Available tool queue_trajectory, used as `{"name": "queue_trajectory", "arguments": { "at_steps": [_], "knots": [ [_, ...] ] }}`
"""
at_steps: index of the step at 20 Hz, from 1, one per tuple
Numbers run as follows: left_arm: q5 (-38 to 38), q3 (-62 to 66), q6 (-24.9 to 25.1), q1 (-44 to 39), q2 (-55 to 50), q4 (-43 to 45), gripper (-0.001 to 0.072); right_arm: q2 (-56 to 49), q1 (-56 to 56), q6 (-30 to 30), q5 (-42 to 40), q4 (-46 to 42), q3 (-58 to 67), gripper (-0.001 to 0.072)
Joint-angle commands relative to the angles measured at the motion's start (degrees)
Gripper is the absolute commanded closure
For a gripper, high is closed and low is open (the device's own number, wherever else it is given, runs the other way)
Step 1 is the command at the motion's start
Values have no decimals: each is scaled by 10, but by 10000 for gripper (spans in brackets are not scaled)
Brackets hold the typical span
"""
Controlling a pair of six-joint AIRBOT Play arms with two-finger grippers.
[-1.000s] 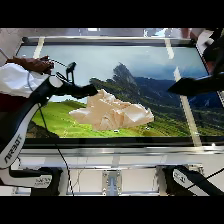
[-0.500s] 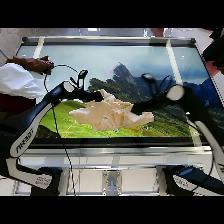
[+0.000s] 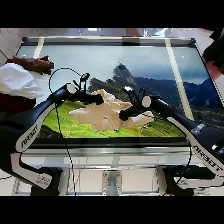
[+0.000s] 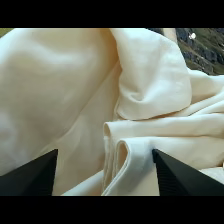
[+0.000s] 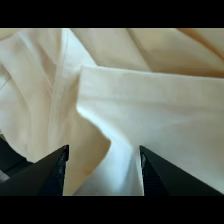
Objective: Fold the shirts.
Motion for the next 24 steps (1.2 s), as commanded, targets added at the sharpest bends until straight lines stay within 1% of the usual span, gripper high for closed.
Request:
{"name": "queue_trajectory", "arguments": {
  "at_steps": [1, 2, 3, 5, 6, 8, 10, 12, 14, 15, 17, 19, 21, 23, 24],
  "knots": [
    [0, 0, 2, 0, -16, -19, 285, -13, 1, 1, -35, -5, 6, 488],
    [1, 1, 2, 0, -15, -24, 509, -13, 2, 1, -38, -14, 6, 684],
    [1, 2, 2, 0, -15, -27, 699, -13, 2, 1, -38, -18, 6, 698],
    [0, 8, 4, 2, -11, -26, 696, -12, 2, 1, -15, -31, 16, 699],
    [-2, 14, 4, 6, -4, -26, 696, -11, 2, 1, 13, -45, 30, 699],
    [-3, 30, 4, 23, 31, -26, 696, -2, 2, 8, 96, -108, 78, 700],
    [-11, 40, 4, 51, 93, -26, 696, 24, 2, 15, 193, -181, 138, 699],
    [-40, 40, 4, 95, 180, -24, 696, 70, 2, 14, 291, -240, 205, 700],
    [-80, 40, 4, 141, 269, -24, 696, 134, 2, 14, 365, -261, 269, 700],
    [-98, 40, 4, 164, 320, -24, 696, 169, 2, 16, 382, -260, 301, 700],
    [-108, 40, 4, 196, 421, -24, 696, 242, 2, 43, 397, -248, 376, 700],
    [-96, 40, 7, 207, 520, -25, 696, 297, 2, 55, 391, -233, 451, 701],
    [-67, 40, 27, 205, 612, -36, 697, 327, 2, 61, 365, -202, 521, 701],
    [-33, 40, 27, 205, 678, -31, 697, 334, 2, 61, 343, -180, 586, 701],
    [-30, 40, 26, 205, 698, -9, 698, 333, 2, 61, 336, -188, 599, 702]
  ]
}}
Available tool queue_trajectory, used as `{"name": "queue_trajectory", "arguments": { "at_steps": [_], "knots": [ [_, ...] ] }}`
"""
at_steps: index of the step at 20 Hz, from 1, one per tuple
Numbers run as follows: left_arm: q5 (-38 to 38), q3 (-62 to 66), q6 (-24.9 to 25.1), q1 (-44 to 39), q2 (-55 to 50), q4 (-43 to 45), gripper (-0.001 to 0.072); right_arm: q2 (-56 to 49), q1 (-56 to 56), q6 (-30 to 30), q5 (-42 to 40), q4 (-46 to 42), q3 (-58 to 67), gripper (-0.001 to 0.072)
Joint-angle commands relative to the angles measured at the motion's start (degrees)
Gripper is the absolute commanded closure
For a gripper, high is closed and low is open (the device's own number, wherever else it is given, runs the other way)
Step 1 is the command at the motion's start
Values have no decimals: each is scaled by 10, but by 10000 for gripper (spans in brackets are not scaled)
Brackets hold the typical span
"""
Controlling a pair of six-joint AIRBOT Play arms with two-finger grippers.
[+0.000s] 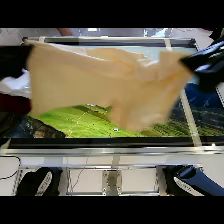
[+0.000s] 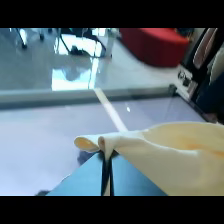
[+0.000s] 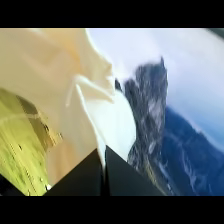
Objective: Fold the shirts.
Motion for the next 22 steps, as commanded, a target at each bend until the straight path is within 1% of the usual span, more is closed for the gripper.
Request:
{"name": "queue_trajectory", "arguments": {
  "at_steps": [1, 2, 3, 4, 5, 7, 8, 10, 12, 14, 16, 18, 20, 21, 22],
  "knots": [
    [28, 0, -5, 6, 102, 56, 698, 24, 0, 7, -17, -18, 73, 702],
    [19, -2, -38, 6, 97, 109, 698, 21, 0, 6, -10, -54, 59, 701],
    [-5, -3, -81, 6, 79, 166, 698, 16, 0, 4, -5, -101, 38, 702],
    [-35, -6, -112, 6, 51, 205, 698, 6, 0, 1, -5, -146, 14, 702],
    [-60, -13, -124, 6, 15, 223, 698, -11, 0, 0, -14, -195, -9, 702],
    [-69, -31, -123, 6, -79, 228, 698, -57, -1, -8, -63, -277, -39, 702],
    [-66, -31, -121, 6, -125, 232, 697, -91, -19, -13, -105, -281, -43, 703],
    [-43, -31, -122, 6, -213, 257, 698, -170, -79, -7, -193, -226, -43, 703],
    [-10, -31, -122, 6, -289, 262, 698, -259, -147, 12, -256, -98, -43, 703],
    [34, -31, -122, 6, -354, 262, 698, -343, -193, 12, -302, 21, -43, 702],
    [79, -31, -126, 6, -411, 262, 698, -426, -219, 12, -362, 113, -43, 702],
    [123, -30, -128, 6, -453, 261, 697, -484, -222, 12, -438, 185, -43, 701],
    [170, -30, -150, 5, -485, 247, 694, -525, -215, 12, -527, 253, -43, 697],
    [194, -30, -152, 6, -494, 227, 570, -533, -211, 12, -559, 278, -43, 629],
    [219, -30, -152, 6, -496, 212, 224, -535, -210, 12, -582, 299, -42, 402]
  ]
}}
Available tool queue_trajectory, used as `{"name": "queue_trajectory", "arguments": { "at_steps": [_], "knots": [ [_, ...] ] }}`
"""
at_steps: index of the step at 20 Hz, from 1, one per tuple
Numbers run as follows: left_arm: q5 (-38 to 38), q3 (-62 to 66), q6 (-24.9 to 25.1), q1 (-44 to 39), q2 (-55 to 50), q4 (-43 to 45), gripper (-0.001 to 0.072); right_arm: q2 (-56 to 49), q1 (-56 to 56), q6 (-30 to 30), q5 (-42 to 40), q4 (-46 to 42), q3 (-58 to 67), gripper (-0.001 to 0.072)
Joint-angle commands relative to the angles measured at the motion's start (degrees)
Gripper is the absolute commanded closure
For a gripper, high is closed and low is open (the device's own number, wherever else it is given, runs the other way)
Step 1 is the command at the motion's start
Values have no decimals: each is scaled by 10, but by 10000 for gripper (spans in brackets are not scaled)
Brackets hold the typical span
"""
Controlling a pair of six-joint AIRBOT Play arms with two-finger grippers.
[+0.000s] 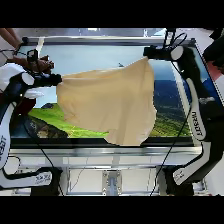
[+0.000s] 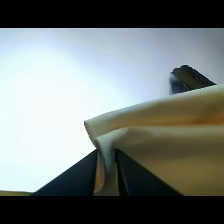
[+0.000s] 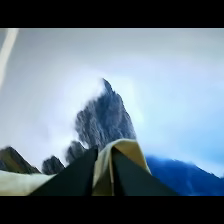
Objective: Fold the shirts.
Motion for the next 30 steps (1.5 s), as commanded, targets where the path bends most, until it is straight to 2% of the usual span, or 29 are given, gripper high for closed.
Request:
{"name": "queue_trajectory", "arguments": {
  "at_steps": [1, 3, 5, 7, 9, 10, 11, 12, 13, 16, 18, 19, 20, 21, 23, 26, 30],
  "knots": [
    [101, 5, -14, 4, -32, -42, 7, -42, -3, 1, -120, 130, 7, 227],
    [101, 21, -14, 23, -5, -43, 5, -30, -21, 1, -48, 134, 48, 228],
    [79, 22, -14, 62, 52, -35, 6, -5, -56, 1, 93, 98, 112, 230],
    [-12, 21, -14, 115, 116, 27, 7, 49, -104, 0, 230, 41, 129, 238],
    [-139, 16, -14, 166, 166, 102, 8, 121, -153, -8, 352, -29, 101, 239],
    [-191, 0, -14, 188, 186, 131, 7, 154, -175, -26, 416, -60, 81, 274],
    [-221, -26, -14, 207, 205, 140, 7, 181, -196, -49, 474, -76, 59, 376],
    [-227, -68, -14, 222, 225, 132, 8, 203, -215, -70, 519, -74, 38, 428],
    [-222, -116, -14, 228, 246, 116, 8, 227, -232, -77, 543, -70, 6, 428],
    [-179, -257, 5, 216, 291, 57, 7, 299, -262, -91, 541, -48, -150, 426],
    [-155, -320, 35, 197, 308, 45, 8, 353, -263, -101, 521, -39, -305, 422],
    [-153, -336, 58, 187, 312, 43, 8, 383, -263, -101, 494, -23, -399, 364],
    [-154, -343, 73, 176, 312, 42, 8, 411, -263, -101, 464, 0, -488, 270],
    [-153, -343, 83, 165, 312, 43, 8, 438, -263, -101, 433, 33, -581, 220],
    [-134, -343, 85, 148, 312, 42, 8, 471, -263, -101, 396, 106, -722, 184],
    [-117, -343, 85, 129, 312, 35, 7, 471, -263, -101, 378, 173, -829, 185],
    [-117, -343, 85, 123, 312, 8, 7, 468, -249, -101, 273, 242, -889, 186]
  ]
}}
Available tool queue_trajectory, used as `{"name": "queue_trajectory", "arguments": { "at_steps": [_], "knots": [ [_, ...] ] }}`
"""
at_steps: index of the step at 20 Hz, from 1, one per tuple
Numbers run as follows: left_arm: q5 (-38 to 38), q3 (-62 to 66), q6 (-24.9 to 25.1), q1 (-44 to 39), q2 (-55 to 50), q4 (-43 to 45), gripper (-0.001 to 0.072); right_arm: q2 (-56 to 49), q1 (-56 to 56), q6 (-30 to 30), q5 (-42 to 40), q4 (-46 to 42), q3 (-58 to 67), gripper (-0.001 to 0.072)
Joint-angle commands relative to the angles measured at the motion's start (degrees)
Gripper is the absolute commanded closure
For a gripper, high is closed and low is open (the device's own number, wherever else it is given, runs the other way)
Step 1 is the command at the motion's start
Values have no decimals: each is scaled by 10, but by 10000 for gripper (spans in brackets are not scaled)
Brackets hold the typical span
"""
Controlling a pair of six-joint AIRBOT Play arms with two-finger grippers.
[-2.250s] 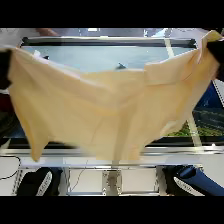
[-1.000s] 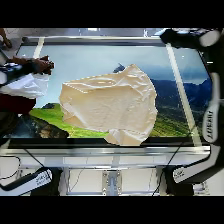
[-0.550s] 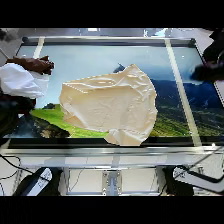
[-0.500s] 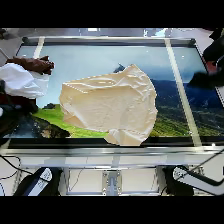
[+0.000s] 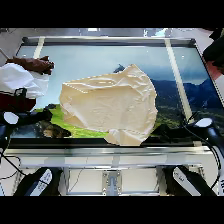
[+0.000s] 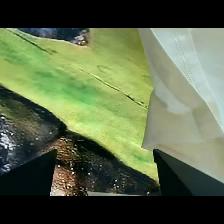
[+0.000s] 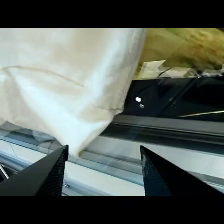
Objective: Fold the shirts.
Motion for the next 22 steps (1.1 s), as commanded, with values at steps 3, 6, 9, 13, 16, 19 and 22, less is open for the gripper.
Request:
{"name": "queue_trajectory", "arguments": {
  "at_steps": [3, 6, 9, 13, 16, 19, 22],
  "knots": [
    [6, -2, 4, -7, 1, -19, 8, -6, 69, 0, -128, 92, -67, 188],
    [5, -2, 4, -7, 1, -19, 8, -28, 127, 4, -181, 122, -67, 198],
    [0, -2, 4, -7, 1, -19, 7, -38, 148, 5, -189, 132, -67, 232],
    [-16, -2, 4, -7, 0, -32, 7, -38, 149, 6, -193, 140, -67, 357],
    [-22, -2, 4, -10, 0, -61, 7, -38, 149, 3, -199, 141, -67, 698],
    [-23, -2, 70, -44, -7, -86, 8, -38, 149, 3, -207, 141, -67, 698],
    [-8, -2, 109, -114, -42, -87, 8, -37, 149, 3, -206, 143, -66, 698]
  ]
}}
